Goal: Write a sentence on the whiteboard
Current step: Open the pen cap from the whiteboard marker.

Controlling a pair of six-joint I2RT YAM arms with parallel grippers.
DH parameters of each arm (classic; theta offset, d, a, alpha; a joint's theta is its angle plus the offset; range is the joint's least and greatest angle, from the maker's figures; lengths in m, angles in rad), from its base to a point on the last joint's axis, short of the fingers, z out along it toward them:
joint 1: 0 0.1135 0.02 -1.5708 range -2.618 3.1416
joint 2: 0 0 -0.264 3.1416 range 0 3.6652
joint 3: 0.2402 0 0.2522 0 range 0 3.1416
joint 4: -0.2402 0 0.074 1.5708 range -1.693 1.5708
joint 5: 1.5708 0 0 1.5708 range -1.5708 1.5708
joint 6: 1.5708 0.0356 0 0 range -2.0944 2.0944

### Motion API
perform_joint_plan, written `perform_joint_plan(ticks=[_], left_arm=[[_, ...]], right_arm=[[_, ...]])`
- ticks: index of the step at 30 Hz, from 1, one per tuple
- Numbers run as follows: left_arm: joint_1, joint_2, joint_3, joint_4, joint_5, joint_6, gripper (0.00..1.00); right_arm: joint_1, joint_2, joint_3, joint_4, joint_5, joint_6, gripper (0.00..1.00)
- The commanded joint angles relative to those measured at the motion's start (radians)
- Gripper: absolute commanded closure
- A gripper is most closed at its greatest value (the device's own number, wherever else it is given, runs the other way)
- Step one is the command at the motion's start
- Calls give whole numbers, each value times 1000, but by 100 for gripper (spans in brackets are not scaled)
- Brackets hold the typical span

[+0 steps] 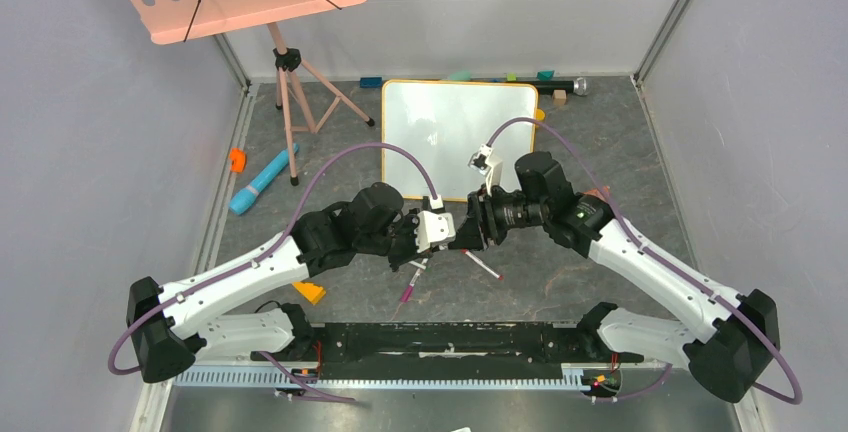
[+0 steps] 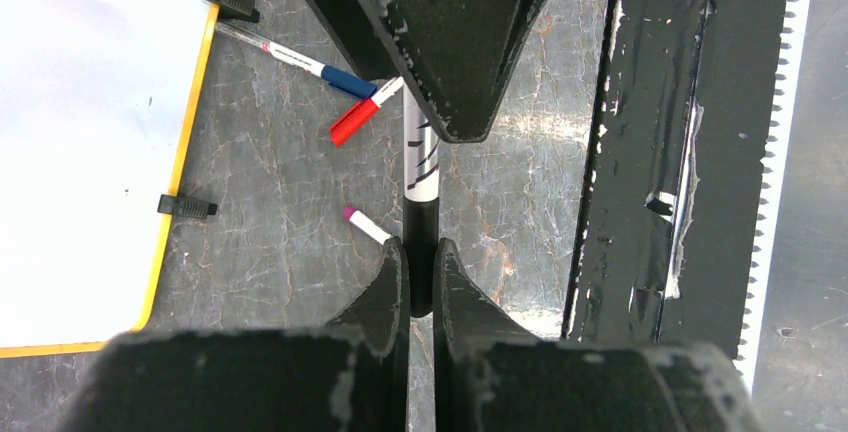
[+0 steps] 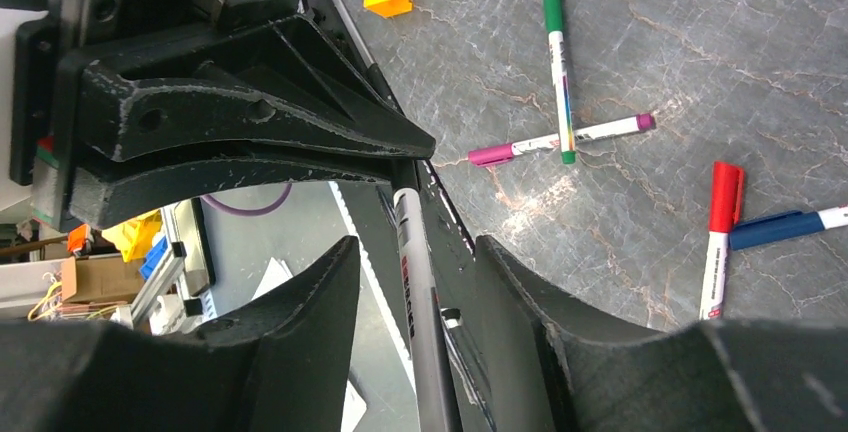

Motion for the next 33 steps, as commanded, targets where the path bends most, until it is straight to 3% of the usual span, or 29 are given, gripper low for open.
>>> perform_joint_plan(ticks=[1,7,10,16,18,21,24,29,33], left_arm=[[-5,-14,0,36,15,57,98],[-5,-22,1,14,21,94,98],[-5,-22,-1,6,12,107,98],[-4,-16,-1,-1,7,116,98],[-4,-15,1,0,5,114,98],[-4,-11,1,-6,7,125,98],[-4,-8,1,-17,-9,139,98],[15,-52,-67,38,-49,162,98],[80,-64,-113,35,-54,161,98]], right_arm=[[18,16,11,29,11,6,53],[36,33,25,28,5,12,53],[38,42,42,19,-4,8,58],[40,53,57,6,-10,2,72],[42,53,59,6,-11,3,82],[41,51,59,2,-8,3,84],[42,51,62,-3,-5,9,100],[21,60,133,-139,-5,-71,100],[-85,25,185,-243,-33,-133,100]])
